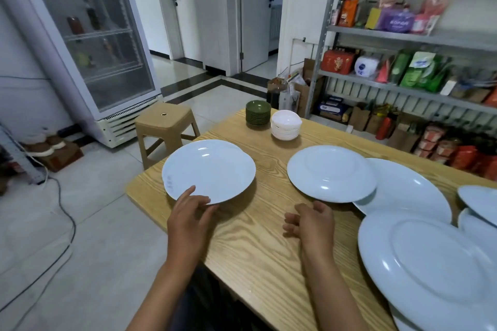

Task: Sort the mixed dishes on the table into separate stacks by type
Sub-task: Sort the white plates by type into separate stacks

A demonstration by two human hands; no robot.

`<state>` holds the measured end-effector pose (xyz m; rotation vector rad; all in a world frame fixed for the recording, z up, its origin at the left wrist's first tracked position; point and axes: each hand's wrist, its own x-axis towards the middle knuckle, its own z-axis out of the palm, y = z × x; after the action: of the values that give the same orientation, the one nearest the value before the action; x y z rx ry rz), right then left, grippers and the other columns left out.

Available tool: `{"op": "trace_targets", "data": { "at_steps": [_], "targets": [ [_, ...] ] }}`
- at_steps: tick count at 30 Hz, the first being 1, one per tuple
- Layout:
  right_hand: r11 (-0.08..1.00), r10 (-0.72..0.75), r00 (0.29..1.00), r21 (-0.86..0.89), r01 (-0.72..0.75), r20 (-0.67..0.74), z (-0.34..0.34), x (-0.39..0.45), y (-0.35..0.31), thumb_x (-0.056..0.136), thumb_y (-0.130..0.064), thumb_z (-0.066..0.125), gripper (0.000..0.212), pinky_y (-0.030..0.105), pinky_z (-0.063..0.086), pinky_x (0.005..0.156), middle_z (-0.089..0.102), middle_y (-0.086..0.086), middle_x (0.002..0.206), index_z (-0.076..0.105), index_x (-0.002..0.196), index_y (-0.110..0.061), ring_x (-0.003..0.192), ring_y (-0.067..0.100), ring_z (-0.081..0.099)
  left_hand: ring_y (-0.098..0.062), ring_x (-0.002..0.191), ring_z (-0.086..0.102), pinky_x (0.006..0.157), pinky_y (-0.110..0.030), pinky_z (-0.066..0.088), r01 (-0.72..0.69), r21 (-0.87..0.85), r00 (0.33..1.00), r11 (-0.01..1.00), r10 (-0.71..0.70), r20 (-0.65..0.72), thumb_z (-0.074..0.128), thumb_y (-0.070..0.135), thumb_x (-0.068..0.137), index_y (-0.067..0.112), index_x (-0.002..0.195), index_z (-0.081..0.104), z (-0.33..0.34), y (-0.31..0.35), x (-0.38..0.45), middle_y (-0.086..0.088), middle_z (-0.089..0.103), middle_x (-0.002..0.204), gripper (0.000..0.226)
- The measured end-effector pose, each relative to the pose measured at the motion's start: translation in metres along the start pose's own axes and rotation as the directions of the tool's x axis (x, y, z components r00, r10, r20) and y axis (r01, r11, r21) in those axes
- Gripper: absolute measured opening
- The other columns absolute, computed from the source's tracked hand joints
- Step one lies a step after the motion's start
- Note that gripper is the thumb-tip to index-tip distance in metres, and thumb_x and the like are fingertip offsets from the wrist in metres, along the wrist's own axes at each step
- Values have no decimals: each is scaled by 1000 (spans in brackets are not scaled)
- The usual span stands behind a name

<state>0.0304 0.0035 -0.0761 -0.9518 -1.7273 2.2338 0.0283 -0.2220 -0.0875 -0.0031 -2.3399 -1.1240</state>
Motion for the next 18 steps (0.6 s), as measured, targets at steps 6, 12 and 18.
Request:
{"op": "trace_targets", "data": {
  "at_steps": [6, 12, 18],
  "targets": [
    [954, 108, 993, 278, -114, 39, -9, -1, -16, 82, -4, 60, 55, 37, 54, 61, 71, 19, 93, 44, 135, -8, 61, 24, 71, -11, 136, 36, 108, -51, 33, -8, 177, 999, 984, 1, 39, 77, 14, 77, 17, 102, 70, -2, 0, 2, 10, 66, 112, 26],
    [878, 173, 982, 440, -190, 79, -18, 12, -21, 88, -2, 58, 38, 29, 56, 62, 66, 17, 106, 54, 126, 0, 91, 19, 69, -14, 142, 27, 112, -52, 29, -140, 4, 990, 990, 140, 3, 68, -6, 78, 14, 117, 61, 6, 49, -9, 9, 57, 128, 45],
    [790, 225, 960, 545, -280, 166, -35, 34, -41, 87, -10, 65, 15, 26, 49, 62, 67, 8, 90, 56, 99, -8, 82, 21, 70, -12, 140, 30, 113, -17, 20, -210, -174, 974, 962, 222, 50, 58, 4, 81, 17, 119, 59, 49, 95, -19, 8, 51, 136, 40]
  ]
}}
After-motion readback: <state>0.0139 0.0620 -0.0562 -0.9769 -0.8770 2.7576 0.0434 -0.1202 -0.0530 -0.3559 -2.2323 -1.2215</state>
